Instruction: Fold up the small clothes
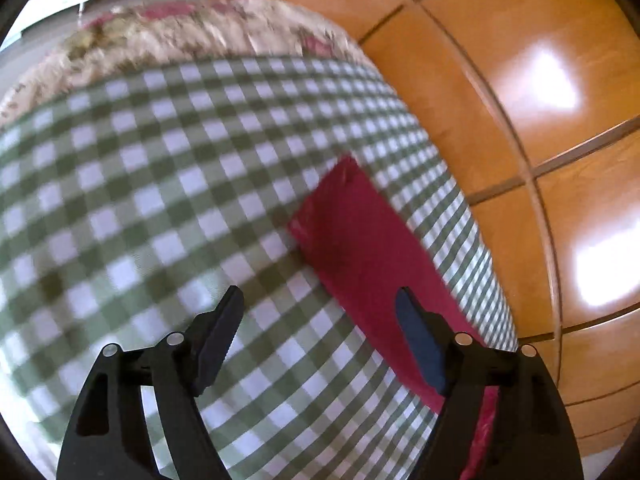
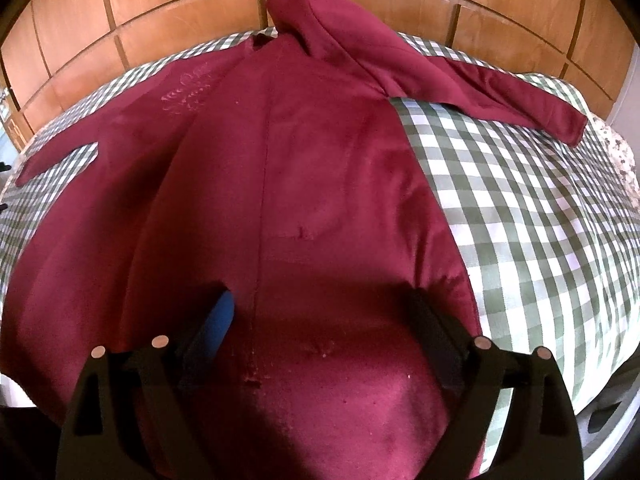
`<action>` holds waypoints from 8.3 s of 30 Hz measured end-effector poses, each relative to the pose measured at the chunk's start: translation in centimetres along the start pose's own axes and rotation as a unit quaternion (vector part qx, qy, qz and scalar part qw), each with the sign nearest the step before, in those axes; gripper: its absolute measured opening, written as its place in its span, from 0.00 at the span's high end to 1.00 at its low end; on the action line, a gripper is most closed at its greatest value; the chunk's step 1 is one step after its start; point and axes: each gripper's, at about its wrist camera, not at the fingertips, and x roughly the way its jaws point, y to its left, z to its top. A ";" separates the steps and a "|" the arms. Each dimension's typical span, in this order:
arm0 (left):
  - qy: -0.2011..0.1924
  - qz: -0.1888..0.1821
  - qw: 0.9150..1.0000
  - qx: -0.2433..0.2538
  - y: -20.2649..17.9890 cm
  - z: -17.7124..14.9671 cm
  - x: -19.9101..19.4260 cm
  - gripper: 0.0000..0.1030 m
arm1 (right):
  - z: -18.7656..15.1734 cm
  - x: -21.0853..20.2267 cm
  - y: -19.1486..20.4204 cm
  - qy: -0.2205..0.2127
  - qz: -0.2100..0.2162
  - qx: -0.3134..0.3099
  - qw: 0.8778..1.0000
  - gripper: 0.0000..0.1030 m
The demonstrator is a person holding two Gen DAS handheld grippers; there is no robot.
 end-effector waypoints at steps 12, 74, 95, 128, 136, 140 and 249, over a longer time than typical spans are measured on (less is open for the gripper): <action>-0.066 0.090 0.987 0.117 -4.4 2.0 3.5 0.95 | 0.2 0.2 0.0 0.013 -0.011 0.009 1.000 0.11; 0.058 -0.054 0.867 0.493 -17.6 -33.1 3.3 0.16 | 11.9 1.7 -26.7 -0.085 -0.191 0.150 0.966 0.28; 0.051 -0.071 0.860 0.502 -17.4 -34.0 3.9 0.04 | 16.8 -3.9 -28.8 -0.114 -0.255 0.034 0.960 0.93; 0.072 -0.110 0.909 0.396 -12.7 -28.9 -2.4 0.17 | 2.8 -0.6 -17.7 0.043 0.087 0.076 0.992 0.54; 0.127 -0.118 0.900 0.399 -7.7 -30.8 -4.6 0.34 | -2.5 -2.1 -13.1 0.086 0.143 0.075 0.983 0.79; 0.117 -0.100 0.909 0.388 -6.7 -30.9 -4.6 0.79 | -3.6 -2.5 -11.1 0.094 0.121 0.043 0.987 0.92; 0.056 -0.096 0.881 0.460 -18.8 -31.7 4.5 0.04 | 15.7 1.7 -2.4 -0.081 0.104 -0.049 0.990 0.39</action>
